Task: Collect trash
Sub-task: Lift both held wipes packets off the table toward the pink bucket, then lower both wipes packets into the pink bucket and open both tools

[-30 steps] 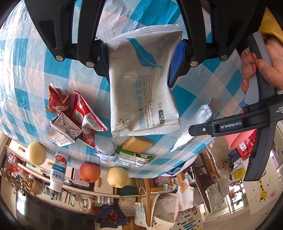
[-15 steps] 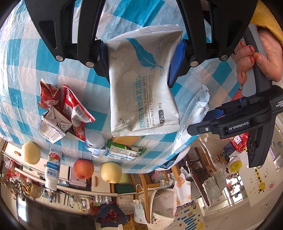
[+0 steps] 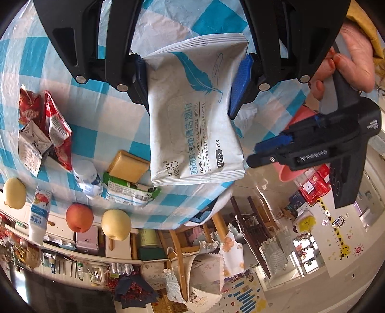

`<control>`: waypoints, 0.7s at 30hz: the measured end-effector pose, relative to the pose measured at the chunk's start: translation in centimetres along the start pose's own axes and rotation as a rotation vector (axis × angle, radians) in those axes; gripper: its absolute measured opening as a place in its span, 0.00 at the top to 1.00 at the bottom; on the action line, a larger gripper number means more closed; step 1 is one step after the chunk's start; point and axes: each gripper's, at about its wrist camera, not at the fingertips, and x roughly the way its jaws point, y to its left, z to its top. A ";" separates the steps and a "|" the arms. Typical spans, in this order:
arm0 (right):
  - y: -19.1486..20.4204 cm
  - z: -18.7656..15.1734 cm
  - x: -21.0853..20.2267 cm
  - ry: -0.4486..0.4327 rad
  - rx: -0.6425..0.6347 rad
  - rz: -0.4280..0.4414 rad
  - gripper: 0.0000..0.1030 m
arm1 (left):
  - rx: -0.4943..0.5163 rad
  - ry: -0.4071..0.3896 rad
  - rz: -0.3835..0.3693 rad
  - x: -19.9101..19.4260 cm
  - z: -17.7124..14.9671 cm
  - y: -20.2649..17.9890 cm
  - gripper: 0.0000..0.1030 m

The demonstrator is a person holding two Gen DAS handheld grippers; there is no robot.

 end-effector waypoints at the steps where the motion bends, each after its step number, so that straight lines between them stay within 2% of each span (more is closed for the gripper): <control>1: -0.1 -0.2 0.0 0.002 -0.001 -0.009 0.43 | 0.002 0.000 0.017 0.0 0.1 0.1 0.50; 2: -0.2 -0.3 0.0 0.001 -0.003 -0.019 0.43 | 0.000 0.007 0.045 0.1 0.0 0.1 0.24; 3: -0.4 -0.5 0.0 0.001 0.000 -0.024 0.43 | 0.000 0.017 0.072 0.3 -0.2 0.2 0.17; 5: -1.0 -0.7 0.1 0.000 0.014 -0.022 0.43 | 0.029 0.044 0.106 0.9 -0.6 -0.3 0.17; 9: -2.5 -1.3 -0.1 -0.010 0.041 -0.009 0.43 | 0.156 0.085 0.203 2.8 -1.7 -2.4 0.16; 12: -3.3 -1.8 -0.5 -0.015 0.044 -0.001 0.43 | 0.244 0.123 0.303 4.7 -2.4 -3.4 0.16; 14: -4.0 -2.1 -0.7 -0.018 0.050 0.006 0.43 | 0.266 0.133 0.378 5.9 -2.4 -3.5 0.16; 16: -4.8 -2.3 -0.8 -0.017 0.068 0.018 0.43 | 0.275 0.145 0.401 6.8 -2.4 -3.6 0.15; 21: -6.7 -2.5 -1.0 -0.016 0.109 0.052 0.43 | 0.353 0.102 0.486 8.3 -2.6 -4.8 0.15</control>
